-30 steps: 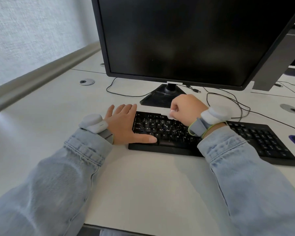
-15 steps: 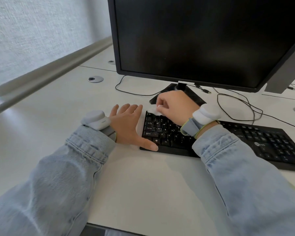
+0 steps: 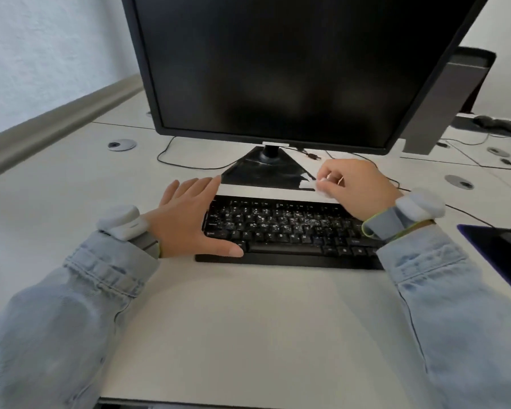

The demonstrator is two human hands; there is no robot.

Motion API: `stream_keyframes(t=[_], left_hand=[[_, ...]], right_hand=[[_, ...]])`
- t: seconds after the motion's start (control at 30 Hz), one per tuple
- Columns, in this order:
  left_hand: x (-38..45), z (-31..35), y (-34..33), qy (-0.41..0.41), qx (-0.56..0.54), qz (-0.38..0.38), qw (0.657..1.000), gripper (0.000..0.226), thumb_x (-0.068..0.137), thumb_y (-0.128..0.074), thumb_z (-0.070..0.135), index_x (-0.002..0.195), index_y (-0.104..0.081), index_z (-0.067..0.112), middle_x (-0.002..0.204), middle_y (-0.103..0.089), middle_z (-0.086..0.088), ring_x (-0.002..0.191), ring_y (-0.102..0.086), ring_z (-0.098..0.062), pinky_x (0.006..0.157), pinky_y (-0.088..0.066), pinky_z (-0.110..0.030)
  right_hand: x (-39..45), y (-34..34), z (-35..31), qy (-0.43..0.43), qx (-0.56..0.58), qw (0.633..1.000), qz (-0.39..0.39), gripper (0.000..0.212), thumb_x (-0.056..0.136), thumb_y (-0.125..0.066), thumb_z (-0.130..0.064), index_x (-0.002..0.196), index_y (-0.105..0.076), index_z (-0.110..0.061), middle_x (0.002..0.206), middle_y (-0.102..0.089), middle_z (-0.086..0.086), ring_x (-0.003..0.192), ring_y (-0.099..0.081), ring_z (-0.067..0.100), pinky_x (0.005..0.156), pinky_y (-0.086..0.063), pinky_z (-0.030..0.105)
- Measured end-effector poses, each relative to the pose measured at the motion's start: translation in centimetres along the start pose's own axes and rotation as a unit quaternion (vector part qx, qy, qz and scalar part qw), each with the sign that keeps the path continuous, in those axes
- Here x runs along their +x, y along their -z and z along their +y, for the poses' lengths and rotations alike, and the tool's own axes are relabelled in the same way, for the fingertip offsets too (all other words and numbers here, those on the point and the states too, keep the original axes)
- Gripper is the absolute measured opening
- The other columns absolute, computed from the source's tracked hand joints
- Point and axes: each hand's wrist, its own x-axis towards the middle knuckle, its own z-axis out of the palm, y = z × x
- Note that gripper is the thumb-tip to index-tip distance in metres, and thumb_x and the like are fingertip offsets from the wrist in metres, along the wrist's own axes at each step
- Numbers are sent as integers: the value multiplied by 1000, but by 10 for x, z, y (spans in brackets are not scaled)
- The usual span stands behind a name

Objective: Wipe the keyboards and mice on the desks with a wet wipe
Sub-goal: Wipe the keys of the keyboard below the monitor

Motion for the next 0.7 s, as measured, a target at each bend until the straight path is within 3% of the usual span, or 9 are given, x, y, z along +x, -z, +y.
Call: stream_keyframes(t=[0.13, 0.33, 0.53, 0.7], left_hand=[[10, 40, -4, -42, 41, 35, 998, 146, 50, -31, 108, 160, 6, 20, 166, -3, 7, 154, 4, -17, 125, 4, -52], [37, 117, -17, -61, 84, 13, 995, 150, 47, -38, 108, 160, 10, 21, 168, 1, 3, 155, 8, -23, 123, 10, -53], [74, 183, -27, -65, 105, -25, 992, 148, 50, -47, 102, 159, 10, 20, 168, -2, 0, 155, 3, -23, 122, 12, -54], [87, 188, -36, -59, 102, -39, 992, 150, 48, -47, 103, 159, 13, 21, 168, -7, 1, 155, -1, -21, 121, 14, -55]], right_hand=[[-32, 26, 63, -73, -22, 997, 27, 8, 90, -61, -26, 83, -64, -29, 71, -60, -9, 67, -55, 10, 59, -37, 24], [-39, 32, 106, -108, -4, 994, 20, 12, 86, -62, -20, 82, -68, -29, 66, -60, -7, 65, -53, 4, 56, -35, 19], [-41, 34, 122, -88, 16, 996, 17, 8, 86, -63, -22, 82, -69, -26, 70, -61, -8, 65, -52, 4, 56, -33, 15], [-34, 22, 119, -52, 24, 998, 9, 7, 87, -63, -23, 84, -70, -24, 68, -58, -14, 64, -51, -1, 57, -33, 12]])
